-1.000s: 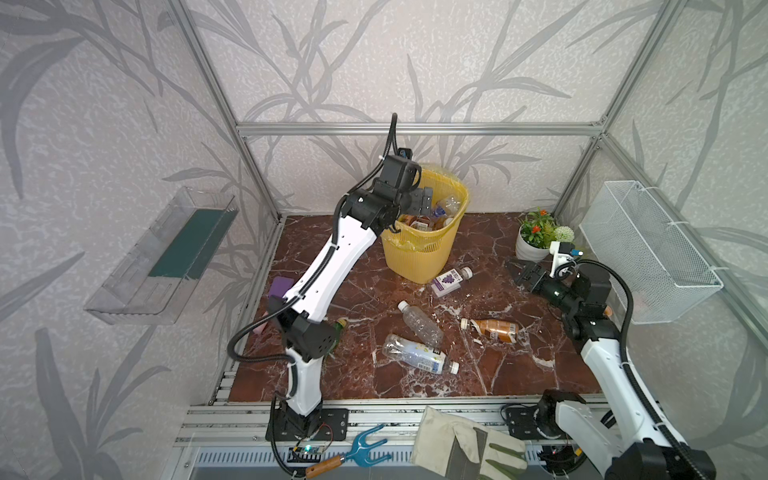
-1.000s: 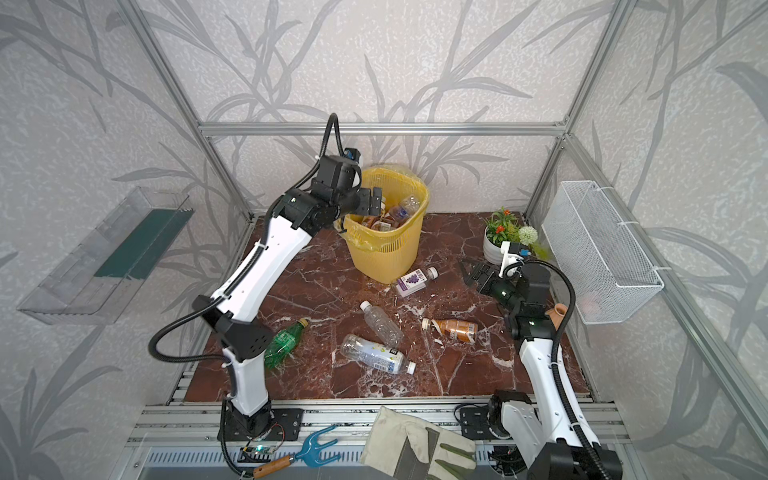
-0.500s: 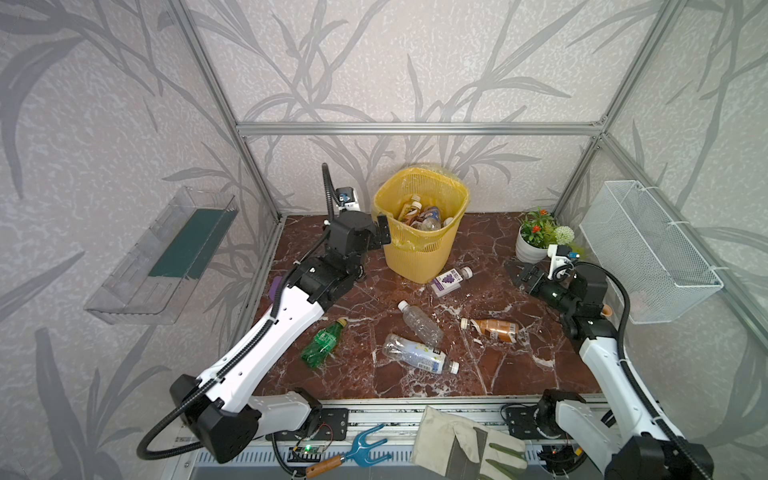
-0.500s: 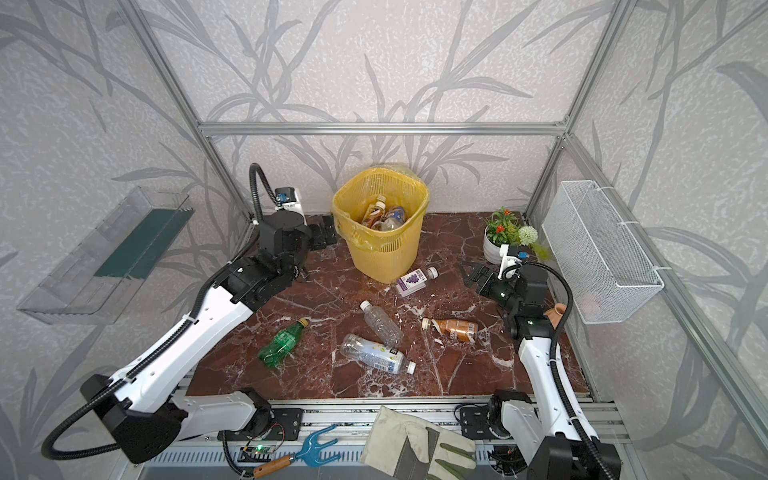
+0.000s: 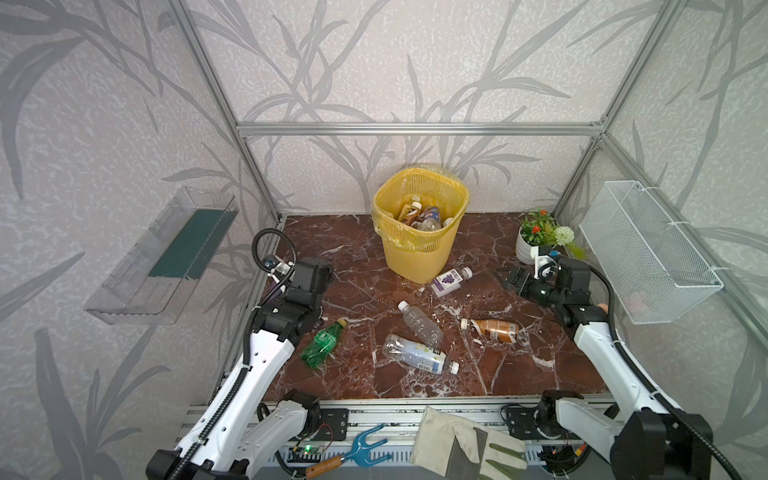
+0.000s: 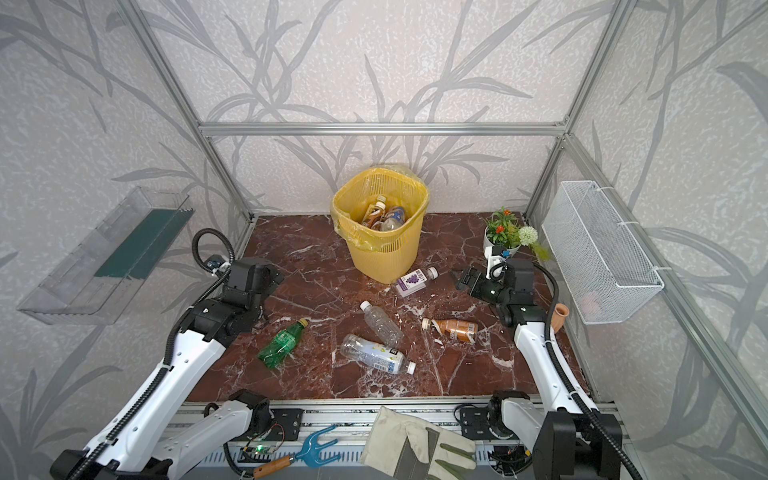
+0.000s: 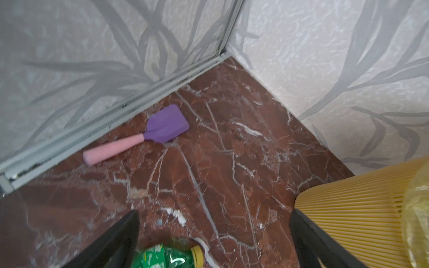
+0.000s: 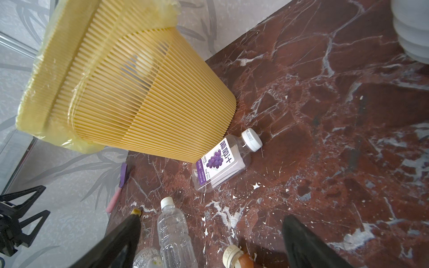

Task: Throw the plastic bottles in the bin
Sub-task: 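Withdraw the left gripper and move it above the green soda bottle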

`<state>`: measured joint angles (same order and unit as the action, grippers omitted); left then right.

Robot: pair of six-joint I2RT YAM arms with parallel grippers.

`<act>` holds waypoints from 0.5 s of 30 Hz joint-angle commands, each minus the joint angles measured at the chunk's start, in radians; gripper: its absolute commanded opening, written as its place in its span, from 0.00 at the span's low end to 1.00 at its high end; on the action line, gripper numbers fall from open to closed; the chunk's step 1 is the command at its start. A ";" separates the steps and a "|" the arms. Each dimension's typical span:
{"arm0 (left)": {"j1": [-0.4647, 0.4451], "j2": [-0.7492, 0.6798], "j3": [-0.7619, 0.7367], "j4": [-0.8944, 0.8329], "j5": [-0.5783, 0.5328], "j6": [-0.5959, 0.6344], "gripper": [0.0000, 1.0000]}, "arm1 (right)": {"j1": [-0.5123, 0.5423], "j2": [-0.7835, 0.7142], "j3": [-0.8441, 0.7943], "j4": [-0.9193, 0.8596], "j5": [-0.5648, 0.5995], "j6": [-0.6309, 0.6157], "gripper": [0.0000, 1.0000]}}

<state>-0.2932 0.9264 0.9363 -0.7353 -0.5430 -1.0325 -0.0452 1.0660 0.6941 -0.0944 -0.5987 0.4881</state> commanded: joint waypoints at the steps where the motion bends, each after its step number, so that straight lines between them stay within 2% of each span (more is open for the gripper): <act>1: 0.003 -0.036 -0.073 -0.089 0.082 -0.330 0.99 | 0.002 0.014 0.023 -0.016 0.014 -0.022 0.95; 3: 0.003 -0.052 -0.143 -0.079 0.134 -0.480 0.99 | 0.002 0.017 0.013 0.002 0.014 -0.007 0.95; 8: 0.002 -0.092 -0.293 -0.037 0.250 -0.754 0.99 | 0.002 0.005 0.010 -0.022 0.019 -0.030 0.95; 13: -0.007 -0.118 -0.314 -0.087 0.183 -0.826 0.99 | 0.002 0.006 0.012 -0.035 0.019 -0.043 0.96; 15: -0.007 -0.122 -0.343 -0.064 0.193 -0.876 0.99 | 0.002 0.014 0.012 -0.029 0.018 -0.035 0.96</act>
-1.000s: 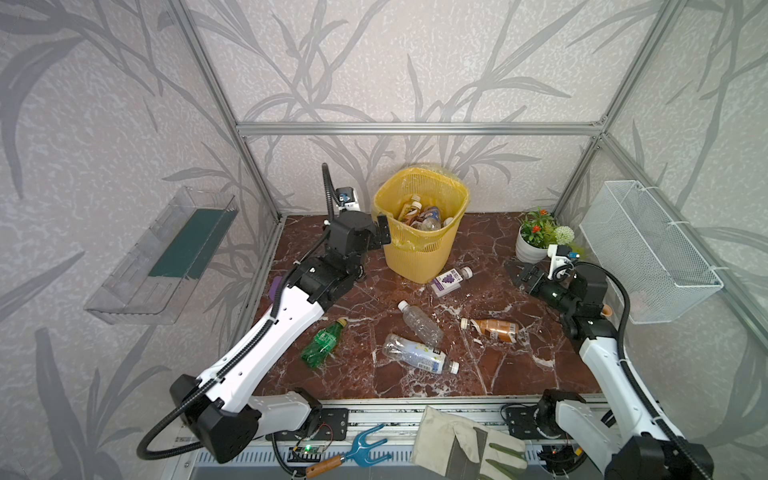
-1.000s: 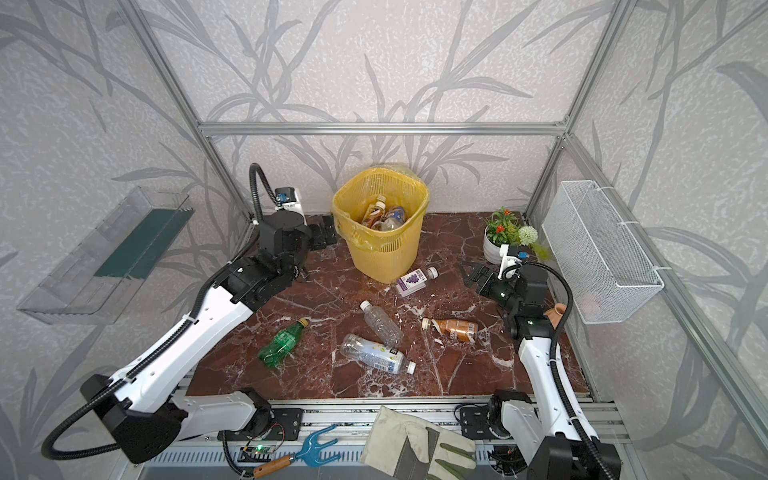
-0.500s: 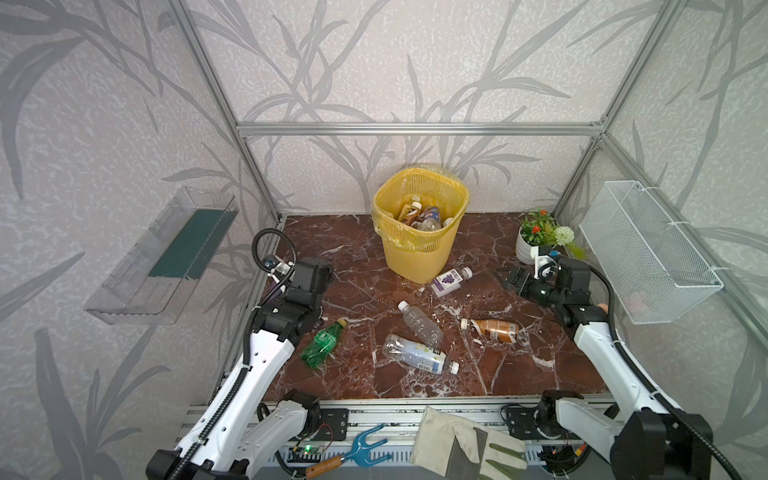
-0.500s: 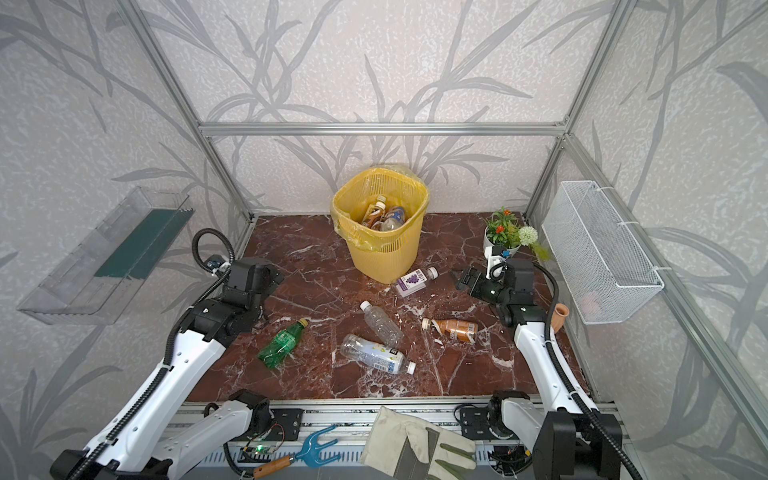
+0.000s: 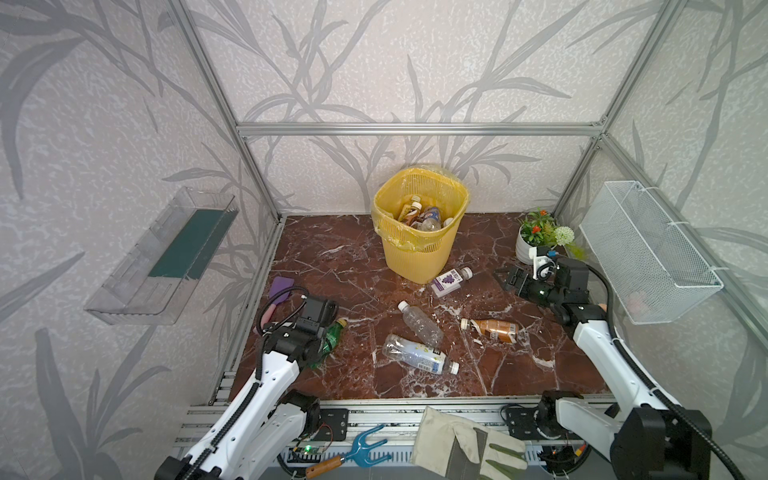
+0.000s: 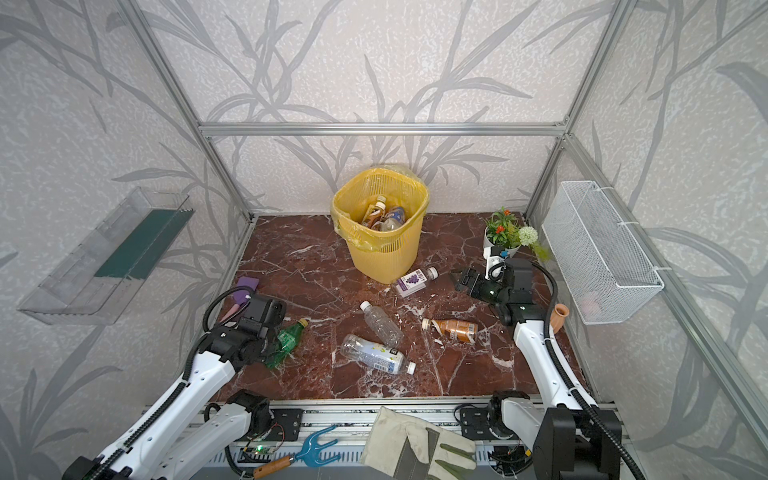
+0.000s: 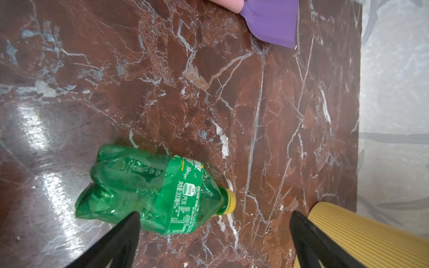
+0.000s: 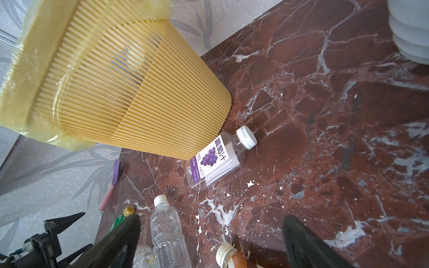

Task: Throw the plastic bottles in the bin
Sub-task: 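Withdraw the left gripper and move it above the green soda bottle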

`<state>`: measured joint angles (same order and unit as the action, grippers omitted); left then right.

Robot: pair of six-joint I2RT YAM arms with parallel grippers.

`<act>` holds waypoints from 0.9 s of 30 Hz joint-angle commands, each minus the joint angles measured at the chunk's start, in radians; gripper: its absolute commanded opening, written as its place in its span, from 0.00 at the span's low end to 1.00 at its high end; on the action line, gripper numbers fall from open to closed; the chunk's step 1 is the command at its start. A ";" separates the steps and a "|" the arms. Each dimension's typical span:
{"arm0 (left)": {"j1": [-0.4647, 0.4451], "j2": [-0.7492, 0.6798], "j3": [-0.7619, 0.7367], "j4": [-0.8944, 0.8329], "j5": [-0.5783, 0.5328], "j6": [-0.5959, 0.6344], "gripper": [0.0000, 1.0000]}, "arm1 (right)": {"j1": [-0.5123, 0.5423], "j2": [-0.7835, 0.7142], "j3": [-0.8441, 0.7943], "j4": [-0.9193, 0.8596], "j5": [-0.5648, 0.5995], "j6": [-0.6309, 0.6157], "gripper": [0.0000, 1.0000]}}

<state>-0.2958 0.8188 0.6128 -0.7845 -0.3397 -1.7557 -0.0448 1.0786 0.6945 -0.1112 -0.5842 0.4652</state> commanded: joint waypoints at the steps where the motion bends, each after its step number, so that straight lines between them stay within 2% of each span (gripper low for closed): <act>1: -0.005 -0.011 -0.047 0.034 0.004 -0.174 0.99 | 0.002 0.005 0.011 -0.007 0.001 -0.008 0.96; 3: -0.005 0.025 -0.098 0.131 0.057 -0.216 0.97 | 0.002 0.013 0.009 0.001 -0.005 0.004 0.96; 6: -0.011 0.108 -0.079 0.137 0.097 -0.210 0.97 | 0.002 0.008 0.013 -0.010 -0.006 -0.001 0.96; 11: -0.042 0.105 -0.020 0.046 0.017 -0.257 0.97 | 0.002 -0.002 0.020 -0.045 0.012 -0.019 0.96; 14: -0.051 0.104 -0.029 0.058 0.017 -0.290 0.95 | 0.002 0.012 0.010 -0.026 0.006 0.000 0.97; 19: -0.051 0.126 -0.021 0.045 -0.015 -0.265 0.96 | 0.003 0.027 0.024 -0.025 -0.007 0.001 0.96; 27: -0.051 0.078 0.007 -0.014 -0.060 -0.214 0.96 | 0.002 0.031 0.028 -0.041 0.004 -0.016 0.96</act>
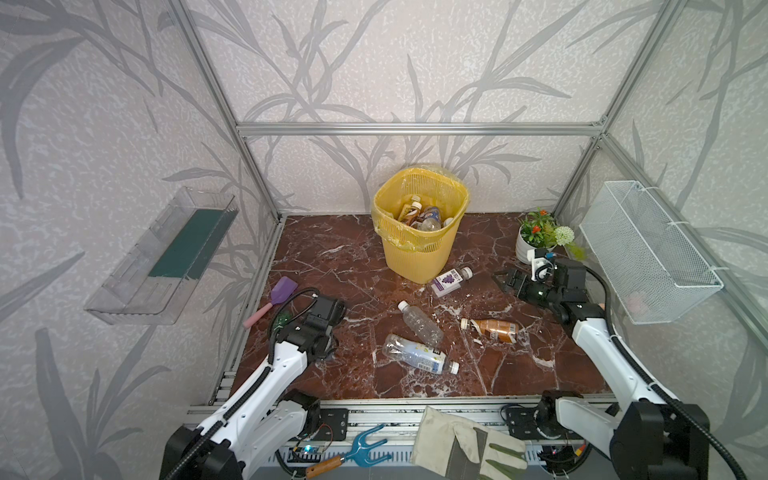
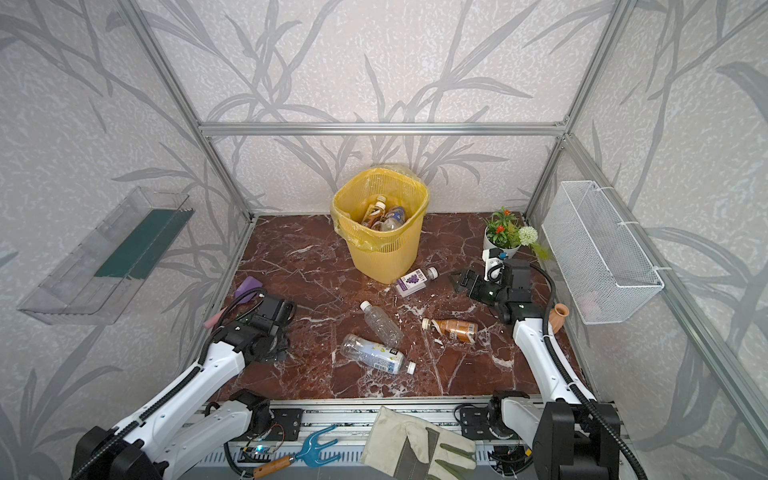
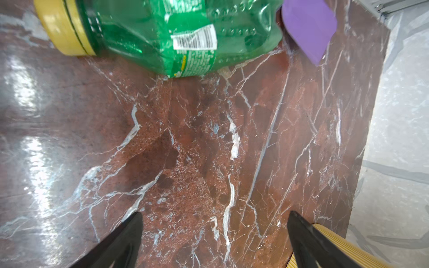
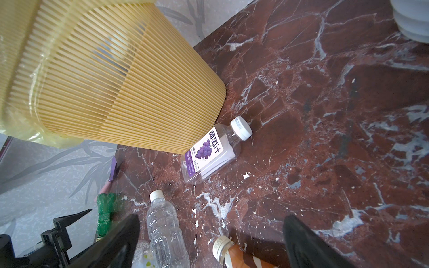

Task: Throw the plastic bottles in the bin
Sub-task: 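Withdraw the left gripper and move it above the green soda bottle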

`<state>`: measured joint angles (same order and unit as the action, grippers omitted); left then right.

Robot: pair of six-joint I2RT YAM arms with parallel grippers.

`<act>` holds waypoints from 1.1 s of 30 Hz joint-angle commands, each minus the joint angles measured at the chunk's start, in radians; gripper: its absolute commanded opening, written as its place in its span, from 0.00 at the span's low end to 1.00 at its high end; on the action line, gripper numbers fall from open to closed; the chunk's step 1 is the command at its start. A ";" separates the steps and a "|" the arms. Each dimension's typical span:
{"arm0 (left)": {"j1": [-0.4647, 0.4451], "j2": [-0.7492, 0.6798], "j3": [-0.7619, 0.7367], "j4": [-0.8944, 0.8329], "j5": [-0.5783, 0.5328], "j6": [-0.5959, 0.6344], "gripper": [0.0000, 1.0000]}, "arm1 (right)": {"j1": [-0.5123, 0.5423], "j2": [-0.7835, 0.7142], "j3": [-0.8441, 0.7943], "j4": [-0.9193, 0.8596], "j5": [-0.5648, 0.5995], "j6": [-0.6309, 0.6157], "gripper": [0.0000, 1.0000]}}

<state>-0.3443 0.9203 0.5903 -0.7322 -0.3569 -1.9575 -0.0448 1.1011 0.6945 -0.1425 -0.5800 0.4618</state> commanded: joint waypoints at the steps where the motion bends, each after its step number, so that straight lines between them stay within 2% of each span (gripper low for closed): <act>1: -0.002 -0.033 0.030 -0.070 -0.048 0.009 0.96 | 0.002 0.012 0.026 -0.007 -0.001 -0.013 0.96; 8: -0.002 -0.042 0.089 -0.165 -0.058 0.119 0.97 | 0.002 0.032 0.031 0.001 -0.009 -0.006 0.97; 12: 0.000 -0.061 0.123 -0.266 -0.147 0.190 0.99 | 0.002 0.031 0.027 0.011 -0.012 0.001 0.96; 18: 0.096 -0.077 0.193 -0.345 -0.254 0.534 0.99 | 0.002 0.022 0.012 0.014 -0.008 0.001 0.97; 22: 0.156 -0.092 0.178 -0.367 -0.293 0.616 0.99 | 0.002 0.026 0.007 0.020 -0.006 0.007 0.97; 27: 0.304 -0.098 0.097 -0.218 -0.190 0.787 0.99 | 0.002 0.034 0.003 0.032 -0.014 0.011 0.97; 33: 0.491 -0.028 0.050 -0.102 -0.035 0.961 0.99 | 0.002 0.033 0.004 0.025 -0.015 0.010 0.97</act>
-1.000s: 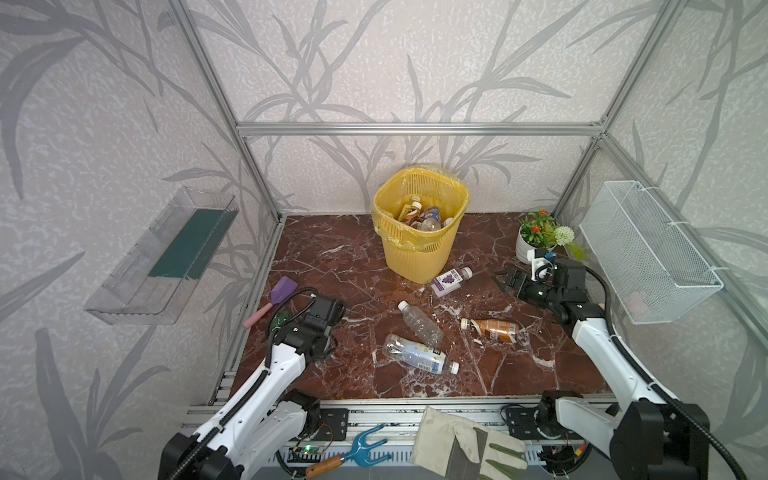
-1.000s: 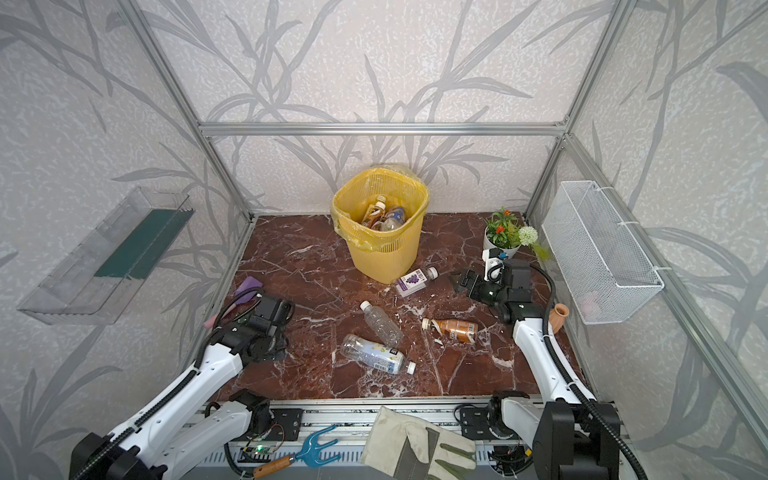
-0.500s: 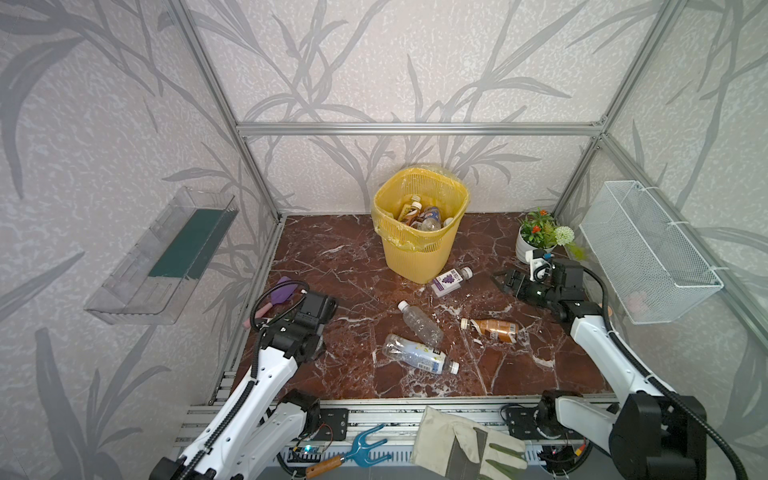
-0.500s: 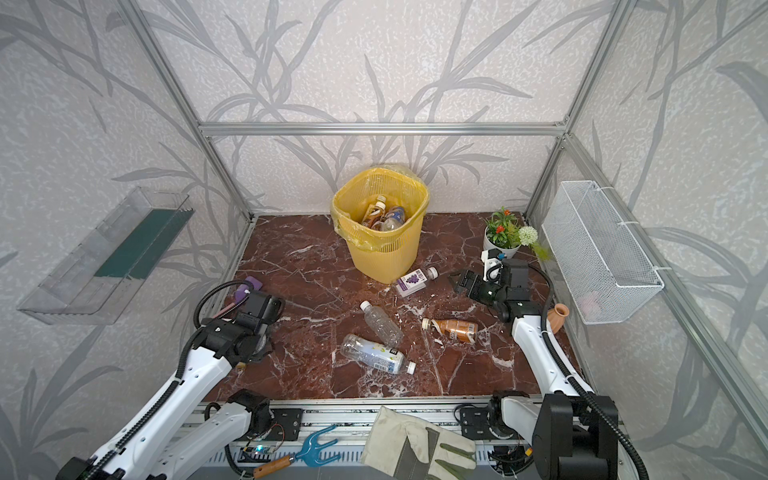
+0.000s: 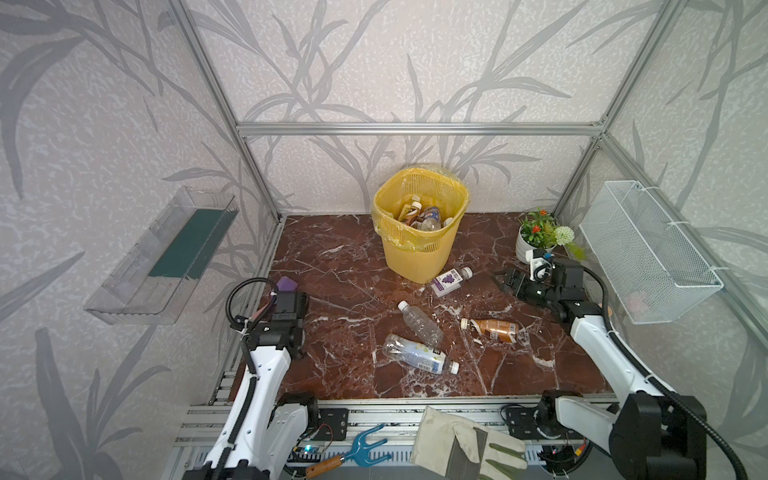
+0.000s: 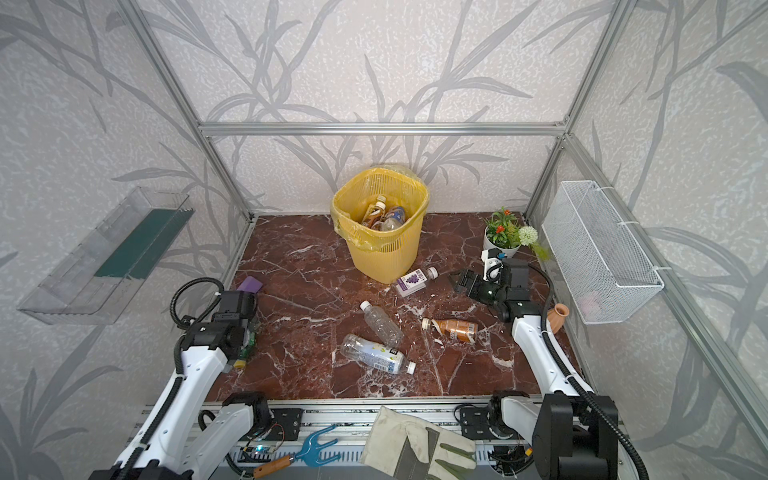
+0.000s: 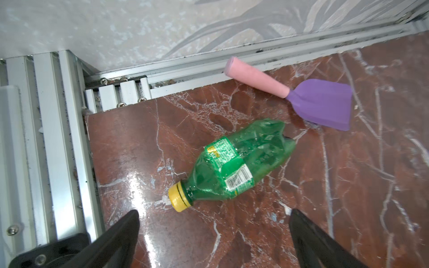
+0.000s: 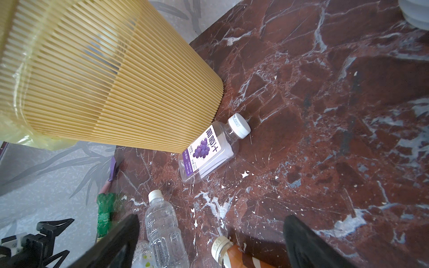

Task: Throw the plastic bottles in the bin
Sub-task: 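Withdraw the left gripper and move it above the green soda bottle, then lower the left gripper onto the green soda bottle and close on it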

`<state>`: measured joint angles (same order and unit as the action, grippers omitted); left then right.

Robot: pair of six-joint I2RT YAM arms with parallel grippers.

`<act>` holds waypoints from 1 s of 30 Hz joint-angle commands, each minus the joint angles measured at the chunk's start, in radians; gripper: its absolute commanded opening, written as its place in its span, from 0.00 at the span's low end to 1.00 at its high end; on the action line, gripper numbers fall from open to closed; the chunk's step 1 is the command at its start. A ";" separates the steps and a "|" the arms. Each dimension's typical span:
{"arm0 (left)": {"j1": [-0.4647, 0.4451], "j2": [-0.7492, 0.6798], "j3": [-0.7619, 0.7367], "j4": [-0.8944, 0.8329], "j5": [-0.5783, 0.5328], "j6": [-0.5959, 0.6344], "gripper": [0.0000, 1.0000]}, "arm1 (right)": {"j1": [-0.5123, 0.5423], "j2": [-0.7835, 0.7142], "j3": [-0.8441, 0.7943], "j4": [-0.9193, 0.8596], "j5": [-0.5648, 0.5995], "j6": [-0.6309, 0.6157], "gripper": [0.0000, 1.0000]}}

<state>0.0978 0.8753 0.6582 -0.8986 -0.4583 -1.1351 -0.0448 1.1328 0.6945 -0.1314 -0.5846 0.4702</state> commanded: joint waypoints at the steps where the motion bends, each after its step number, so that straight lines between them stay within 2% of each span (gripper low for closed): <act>1: 0.066 0.024 -0.021 0.080 0.077 0.159 0.99 | 0.002 -0.002 -0.001 0.017 -0.009 0.007 0.97; 8: 0.148 0.111 -0.061 0.232 0.198 0.281 0.99 | 0.003 0.010 -0.004 0.027 -0.009 0.018 0.97; 10: 0.149 0.160 -0.050 0.203 0.158 0.251 0.99 | 0.002 0.016 0.002 0.027 -0.012 0.021 0.97; 13: 0.151 0.196 -0.041 0.187 0.112 0.271 0.99 | 0.002 0.018 0.006 0.027 -0.014 0.019 0.97; 19: 0.154 0.200 -0.042 0.253 0.107 0.279 0.97 | 0.002 0.033 -0.001 0.043 -0.022 0.031 0.97; 27: 0.154 0.329 -0.004 0.247 0.090 0.292 0.97 | 0.002 0.047 0.006 0.053 -0.031 0.028 0.97; 30: 0.154 0.365 0.021 0.246 0.105 0.303 0.94 | 0.002 0.053 0.007 0.050 -0.031 0.019 0.97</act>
<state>0.2455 1.2213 0.6357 -0.6437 -0.3340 -0.8471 -0.0448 1.1778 0.6926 -0.1005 -0.5999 0.5003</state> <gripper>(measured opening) 0.939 0.969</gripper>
